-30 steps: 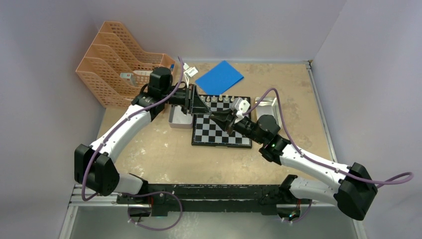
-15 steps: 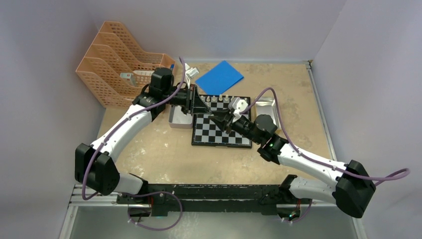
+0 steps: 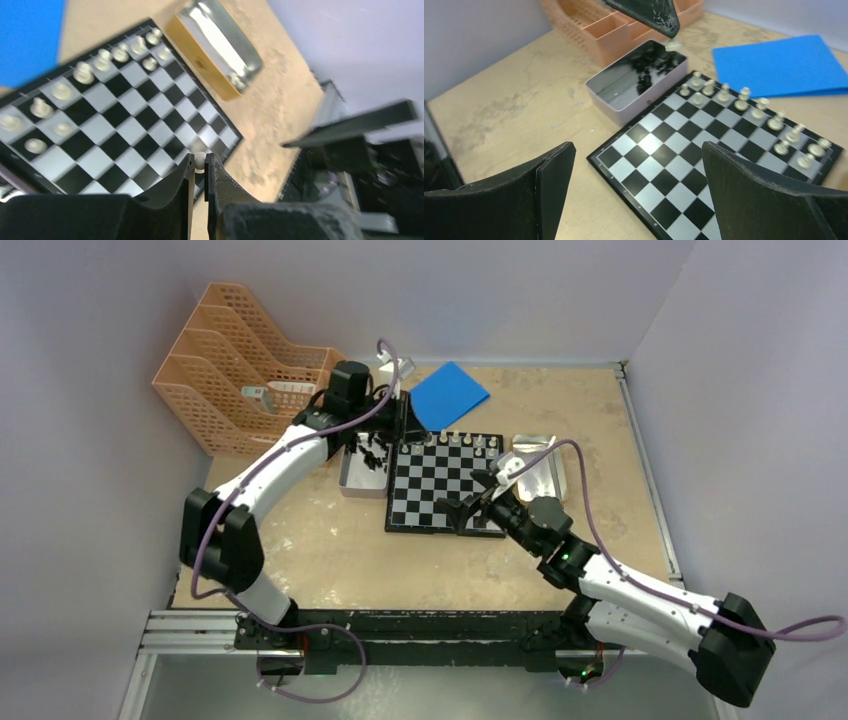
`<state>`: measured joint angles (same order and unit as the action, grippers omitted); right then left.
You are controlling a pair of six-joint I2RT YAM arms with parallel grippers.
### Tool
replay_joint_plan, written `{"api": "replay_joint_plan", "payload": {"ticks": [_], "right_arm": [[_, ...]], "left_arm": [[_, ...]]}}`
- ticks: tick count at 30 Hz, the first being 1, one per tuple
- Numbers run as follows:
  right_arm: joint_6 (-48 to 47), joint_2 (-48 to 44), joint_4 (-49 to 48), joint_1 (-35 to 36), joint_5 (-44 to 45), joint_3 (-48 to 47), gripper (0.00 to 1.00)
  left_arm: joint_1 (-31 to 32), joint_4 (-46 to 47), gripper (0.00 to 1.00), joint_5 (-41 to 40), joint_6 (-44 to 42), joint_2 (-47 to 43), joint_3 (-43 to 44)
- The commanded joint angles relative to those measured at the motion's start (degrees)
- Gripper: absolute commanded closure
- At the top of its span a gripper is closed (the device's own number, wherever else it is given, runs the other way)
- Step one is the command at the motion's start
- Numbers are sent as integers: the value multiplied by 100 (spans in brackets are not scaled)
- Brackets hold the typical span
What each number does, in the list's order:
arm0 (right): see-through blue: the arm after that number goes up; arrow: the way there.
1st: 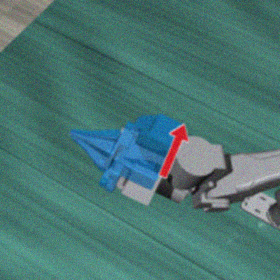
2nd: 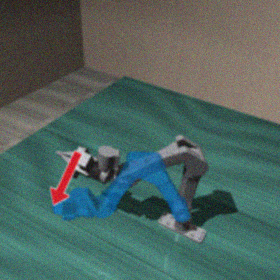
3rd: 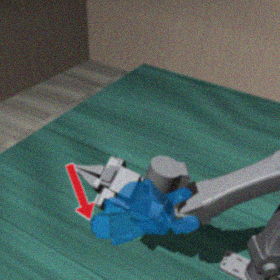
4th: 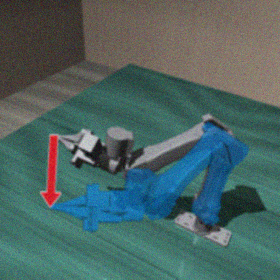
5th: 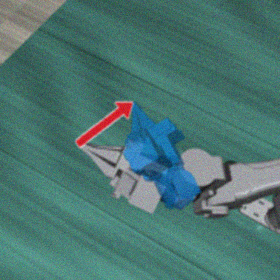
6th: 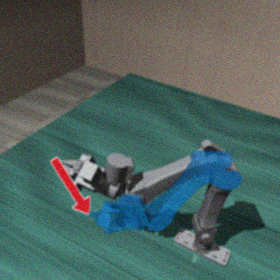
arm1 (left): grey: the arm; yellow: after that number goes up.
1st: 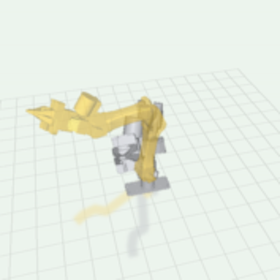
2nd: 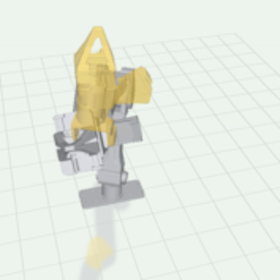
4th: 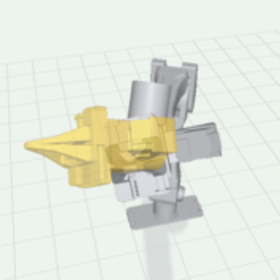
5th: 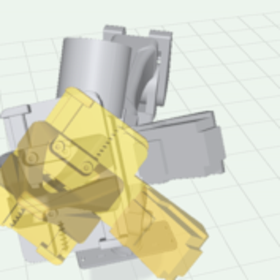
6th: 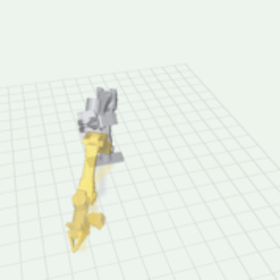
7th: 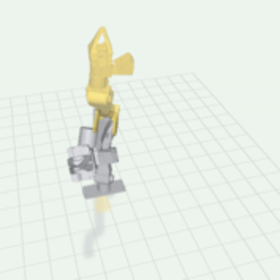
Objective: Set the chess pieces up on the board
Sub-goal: Place the chess piece on the chessboard.
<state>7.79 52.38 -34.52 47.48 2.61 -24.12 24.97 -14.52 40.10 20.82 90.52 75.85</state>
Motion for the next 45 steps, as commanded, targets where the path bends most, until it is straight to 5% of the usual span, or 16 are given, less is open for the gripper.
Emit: {"api": "replay_joint_plan", "payload": {"ticks": [1, 6, 18, 45], "right_arm": [[614, -469, 901, 14, 1406, -421, 1], [1133, -889, 2029, 14, 2334, -862, 1], [1666, -1308, 2432, 15, 3313, -1022, 1], [1386, -1485, 2574, 10, 3719, -995, 1]], "left_arm": [[205, 158, 100, -1244, -501, 673, 883], [398, 553, 100, -2122, -794, 1354, 1115], [684, 1278, 100, -2905, -1095, 1928, 777], [693, 1963, 100, -3265, -1308, 2582, 322]]}}
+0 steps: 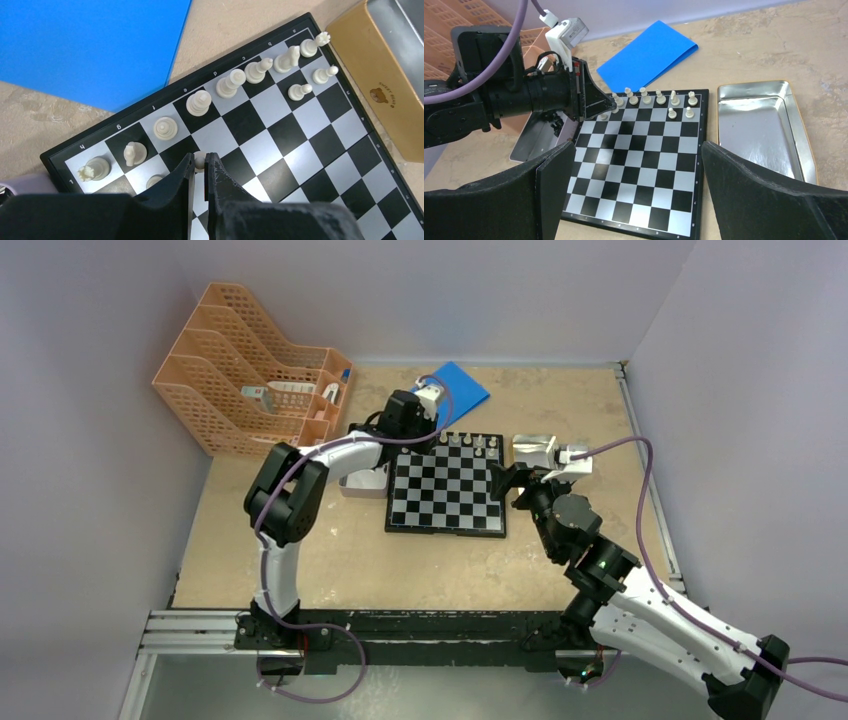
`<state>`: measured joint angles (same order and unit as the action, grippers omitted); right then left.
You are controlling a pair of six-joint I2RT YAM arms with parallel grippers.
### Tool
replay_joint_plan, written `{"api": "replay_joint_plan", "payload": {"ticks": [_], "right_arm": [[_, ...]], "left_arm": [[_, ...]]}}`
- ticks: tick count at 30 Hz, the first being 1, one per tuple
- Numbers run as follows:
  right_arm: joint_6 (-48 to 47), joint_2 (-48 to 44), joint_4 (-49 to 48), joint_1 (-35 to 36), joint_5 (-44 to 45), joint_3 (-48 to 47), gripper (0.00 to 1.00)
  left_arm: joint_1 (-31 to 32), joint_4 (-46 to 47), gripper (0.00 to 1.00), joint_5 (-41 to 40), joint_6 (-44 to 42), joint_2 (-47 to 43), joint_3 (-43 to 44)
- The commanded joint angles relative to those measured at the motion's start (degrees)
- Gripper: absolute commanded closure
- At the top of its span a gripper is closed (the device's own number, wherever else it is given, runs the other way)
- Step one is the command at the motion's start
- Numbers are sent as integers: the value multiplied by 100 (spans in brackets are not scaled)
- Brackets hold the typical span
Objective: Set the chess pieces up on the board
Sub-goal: Place the chess piece on the chessboard.
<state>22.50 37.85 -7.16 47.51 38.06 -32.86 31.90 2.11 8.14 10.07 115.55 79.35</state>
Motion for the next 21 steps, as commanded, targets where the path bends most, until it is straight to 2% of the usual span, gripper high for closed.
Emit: {"api": "replay_joint_plan", "payload": {"ticks": [1, 21], "right_arm": [[-90, -32, -163, 8, 175, -121, 1], [-101, -57, -197, 9, 151, -103, 1]], "left_arm": [[-2, 291, 100, -91, -252, 100, -18], [-4, 291, 97, -213, -355, 256, -60]]}}
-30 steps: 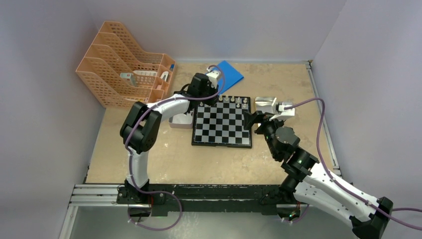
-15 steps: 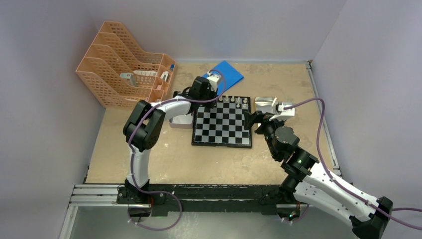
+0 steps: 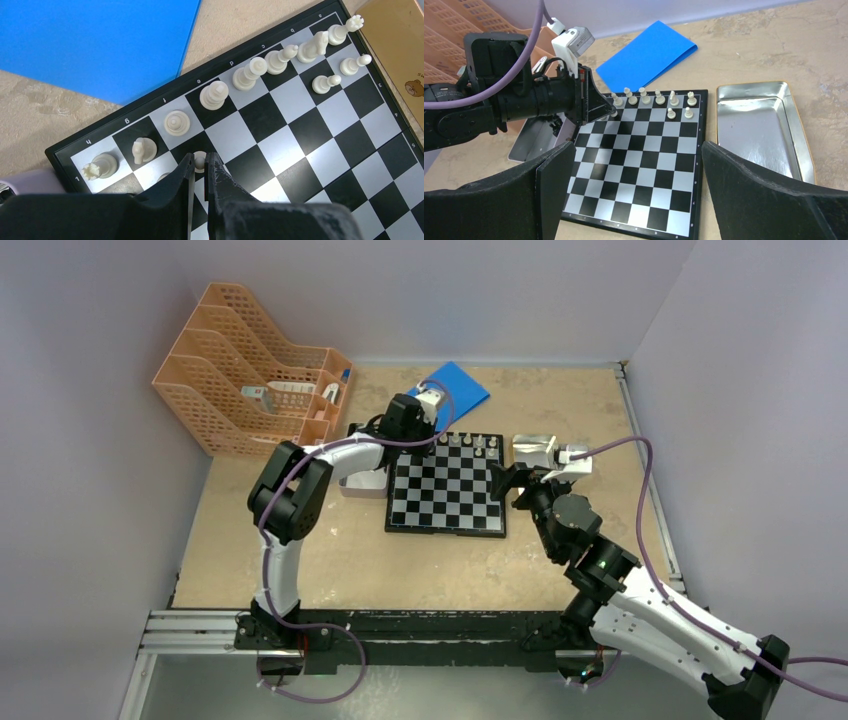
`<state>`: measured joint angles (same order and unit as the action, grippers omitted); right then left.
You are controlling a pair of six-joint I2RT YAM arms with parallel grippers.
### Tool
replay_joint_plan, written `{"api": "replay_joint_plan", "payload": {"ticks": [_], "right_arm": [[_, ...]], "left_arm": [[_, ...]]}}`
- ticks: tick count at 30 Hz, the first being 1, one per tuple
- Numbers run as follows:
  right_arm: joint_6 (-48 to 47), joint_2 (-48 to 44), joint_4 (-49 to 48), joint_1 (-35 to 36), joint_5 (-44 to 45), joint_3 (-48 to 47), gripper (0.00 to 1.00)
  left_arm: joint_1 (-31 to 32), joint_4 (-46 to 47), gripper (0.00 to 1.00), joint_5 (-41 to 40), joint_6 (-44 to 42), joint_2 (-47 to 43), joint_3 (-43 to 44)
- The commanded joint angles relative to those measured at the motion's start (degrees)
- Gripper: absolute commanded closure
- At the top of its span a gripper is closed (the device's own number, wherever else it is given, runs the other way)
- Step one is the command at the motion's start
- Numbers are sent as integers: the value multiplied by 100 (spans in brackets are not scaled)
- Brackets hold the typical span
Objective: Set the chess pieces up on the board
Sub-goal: Place the chess piece on the chessboard.
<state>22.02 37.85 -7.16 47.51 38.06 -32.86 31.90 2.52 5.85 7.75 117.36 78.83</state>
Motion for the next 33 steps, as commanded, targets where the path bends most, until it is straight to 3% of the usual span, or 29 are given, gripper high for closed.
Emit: {"api": "replay_joint_plan", "payload": {"ticks": [1, 11, 33], "right_arm": [[-59, -58, -203, 11, 157, -104, 1], [-80, -58, -216, 12, 164, -83, 1], [-1, 133, -371, 13, -65, 32, 1]], "left_arm": [[-5, 248, 97, 28, -124, 81, -8], [1, 229, 93, 60, -133, 181, 23], [13, 3, 68, 116, -65, -158, 104]]}}
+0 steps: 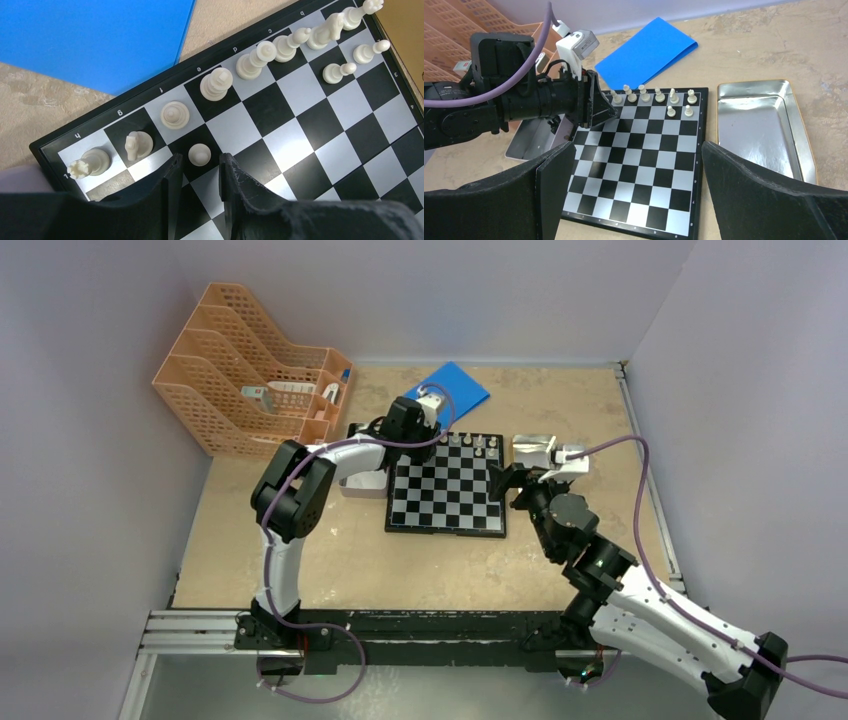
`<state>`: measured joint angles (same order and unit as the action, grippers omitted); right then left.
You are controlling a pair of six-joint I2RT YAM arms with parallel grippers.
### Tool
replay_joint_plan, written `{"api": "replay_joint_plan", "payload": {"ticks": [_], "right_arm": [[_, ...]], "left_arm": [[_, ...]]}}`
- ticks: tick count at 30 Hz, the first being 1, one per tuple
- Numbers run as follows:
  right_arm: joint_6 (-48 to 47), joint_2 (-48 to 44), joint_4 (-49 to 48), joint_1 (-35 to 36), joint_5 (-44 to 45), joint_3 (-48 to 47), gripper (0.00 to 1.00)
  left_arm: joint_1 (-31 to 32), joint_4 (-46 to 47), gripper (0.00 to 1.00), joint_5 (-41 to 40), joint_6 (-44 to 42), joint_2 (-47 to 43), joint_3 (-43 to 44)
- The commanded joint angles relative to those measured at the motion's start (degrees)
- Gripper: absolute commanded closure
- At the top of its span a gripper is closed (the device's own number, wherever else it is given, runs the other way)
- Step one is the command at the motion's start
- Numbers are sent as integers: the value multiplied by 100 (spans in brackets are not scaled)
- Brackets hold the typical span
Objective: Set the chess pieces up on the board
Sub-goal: Place the chess piece on the chessboard.
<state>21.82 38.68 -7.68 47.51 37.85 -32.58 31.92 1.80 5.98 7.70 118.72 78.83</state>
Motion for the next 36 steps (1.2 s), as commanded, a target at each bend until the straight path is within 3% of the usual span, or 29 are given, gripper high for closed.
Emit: {"api": "replay_joint_plan", "payload": {"ticks": [1, 16, 23, 28, 32, 36], "right_arm": [[50, 86, -328, 12, -48, 6, 1], [854, 748, -259, 11, -316, -171, 1], [1184, 920, -225, 5, -261, -308, 1], [1289, 1376, -2, -44, 127, -648, 1], [1418, 1757, 52, -340, 53, -878, 1], [1497, 1936, -186, -1227, -946, -788, 7]], "left_arm": [[17, 70, 67, 112, -59, -358, 99], [-7, -582, 57, 511, 342, -1798, 106], [-5, -1246, 36, 521, 344, -2975, -41], [-2, -1993, 32, 776, 307, -3565, -81], [-2, -2291, 30, 778, 327, -4085, -489], [-5, -2328, 25, 648, 358, -4679, -1139]]}}
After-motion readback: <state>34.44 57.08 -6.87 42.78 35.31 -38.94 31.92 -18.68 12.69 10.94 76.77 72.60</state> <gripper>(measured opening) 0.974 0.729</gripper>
